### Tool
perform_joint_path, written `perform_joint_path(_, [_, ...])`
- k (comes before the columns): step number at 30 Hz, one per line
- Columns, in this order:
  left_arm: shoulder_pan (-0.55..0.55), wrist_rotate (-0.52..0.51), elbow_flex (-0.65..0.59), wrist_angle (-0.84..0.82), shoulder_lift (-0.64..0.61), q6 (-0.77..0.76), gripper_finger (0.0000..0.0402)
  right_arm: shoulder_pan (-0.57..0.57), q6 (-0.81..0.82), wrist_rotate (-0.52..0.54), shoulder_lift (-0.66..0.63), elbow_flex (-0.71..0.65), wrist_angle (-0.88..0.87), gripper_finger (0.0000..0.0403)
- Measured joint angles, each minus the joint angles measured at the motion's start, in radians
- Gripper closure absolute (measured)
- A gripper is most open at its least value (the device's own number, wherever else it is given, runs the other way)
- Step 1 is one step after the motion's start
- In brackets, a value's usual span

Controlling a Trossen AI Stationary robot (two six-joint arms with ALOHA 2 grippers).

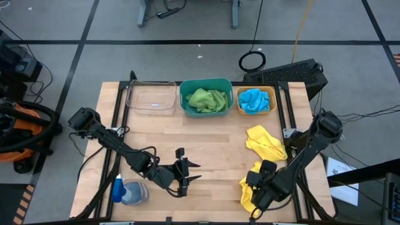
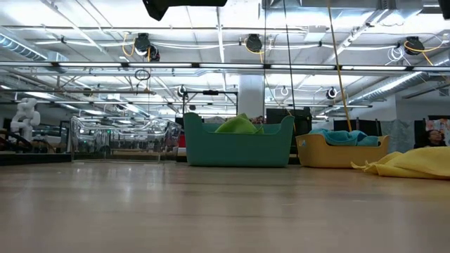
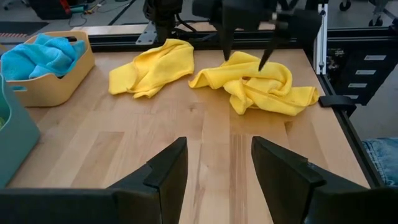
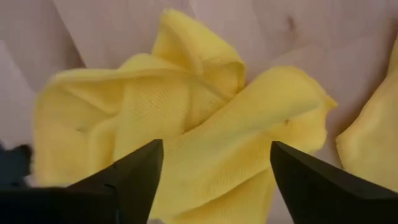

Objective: Sort microfiber towel by color & place in baskets
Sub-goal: Put the bottom yellow towel into the transparent bin

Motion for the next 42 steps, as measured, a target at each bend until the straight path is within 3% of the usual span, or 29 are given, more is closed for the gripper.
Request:
perform_joint_path(5, [0.000, 0.000, 0.000, 0.000, 0.000, -0.001, 0.0217, 0.000, -0.055, -0.004, 0.077, 0.000, 0.001, 0.0103])
perform_joint_path(11, [0.000, 0.000, 0.000, 0.000, 0.000, -0.002, 0.0217, -0.001, -0.131, -0.046, 0.140, 0.000, 0.002, 0.0136])
perform_joint_path(16, [0.000, 0.000, 0.000, -0.001, 0.000, -0.002, 0.0217, -0.011, -0.164, -0.052, 0.155, -0.009, 0.082, 0.0202])
perform_joint_path(25, [0.000, 0.000, 0.000, -0.001, 0.000, -0.005, 0.0217, -0.037, -0.228, -0.049, 0.150, -0.085, 0.181, 0.0370])
perform_joint_path(27, [0.000, 0.000, 0.000, -0.001, 0.000, -0.005, 0.0217, -0.043, -0.255, -0.049, 0.147, -0.096, 0.197, 0.0392])
perform_joint_path(38, [0.000, 0.000, 0.000, 0.001, 0.000, -0.001, 0.0217, -0.098, -0.400, 0.158, 0.056, -0.103, 0.303, 0.0399])
perform_joint_path(42, [0.000, 0.000, 0.000, 0.006, 0.000, -0.001, 0.0217, -0.120, -0.495, 0.291, -0.001, -0.103, 0.372, 0.0400])
